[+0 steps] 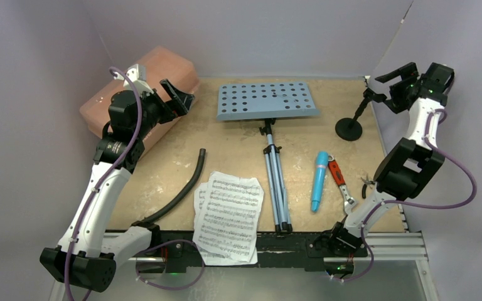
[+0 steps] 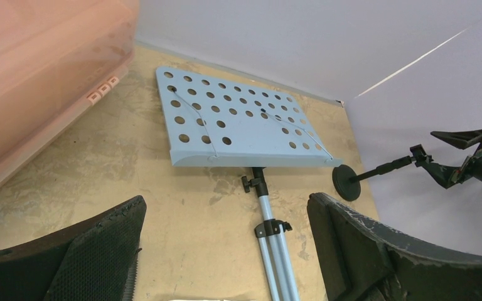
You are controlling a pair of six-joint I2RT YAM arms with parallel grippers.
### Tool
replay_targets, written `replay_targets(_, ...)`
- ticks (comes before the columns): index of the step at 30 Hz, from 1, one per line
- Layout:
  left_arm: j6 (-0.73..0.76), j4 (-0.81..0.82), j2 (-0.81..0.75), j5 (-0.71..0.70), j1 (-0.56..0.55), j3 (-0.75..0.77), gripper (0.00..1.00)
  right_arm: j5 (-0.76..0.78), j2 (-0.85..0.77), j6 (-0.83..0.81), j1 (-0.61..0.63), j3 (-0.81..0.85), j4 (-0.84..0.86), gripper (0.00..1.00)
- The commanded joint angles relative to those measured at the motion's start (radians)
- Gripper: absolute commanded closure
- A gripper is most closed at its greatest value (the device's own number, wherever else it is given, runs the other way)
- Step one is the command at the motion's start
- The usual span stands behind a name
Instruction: Set up the instrument practice props
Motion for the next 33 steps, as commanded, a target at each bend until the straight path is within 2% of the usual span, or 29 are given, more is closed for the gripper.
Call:
replay_targets(1,0.012,0.023,-0.003,-0.004,0.003,0.010,0.01,0.228,-0.045,-0.072,-0.032,0.101,-0.066,0.02)
replay_targets(6,0.011,0.024,0.010,0.005,0.004,0.016,0.01,0.257,-0.046,-0.097,-0.007,0.153,-0.083,0.02)
replay_targets(13,0.014,0.020,0.032,0.020,0.004,0.016,0.00,0.374,-0.028,-0.189,0.139,0.297,-0.118,0.02)
replay_targets(20,0.001,-0.026,0.072,0.022,0.004,0.011,0.01,0.280,-0.045,-0.233,0.293,0.289,-0.084,0.02)
replay_targets(27,0.002,-0.084,0.123,0.022,0.004,-0.007,0.01,0.182,-0.101,-0.296,0.467,0.136,-0.081,0.02)
replay_targets(33,-0.024,-0.081,0.169,0.044,0.004,-0.047,0.01,0.107,-0.237,-0.340,0.518,-0.195,-0.021,0.02)
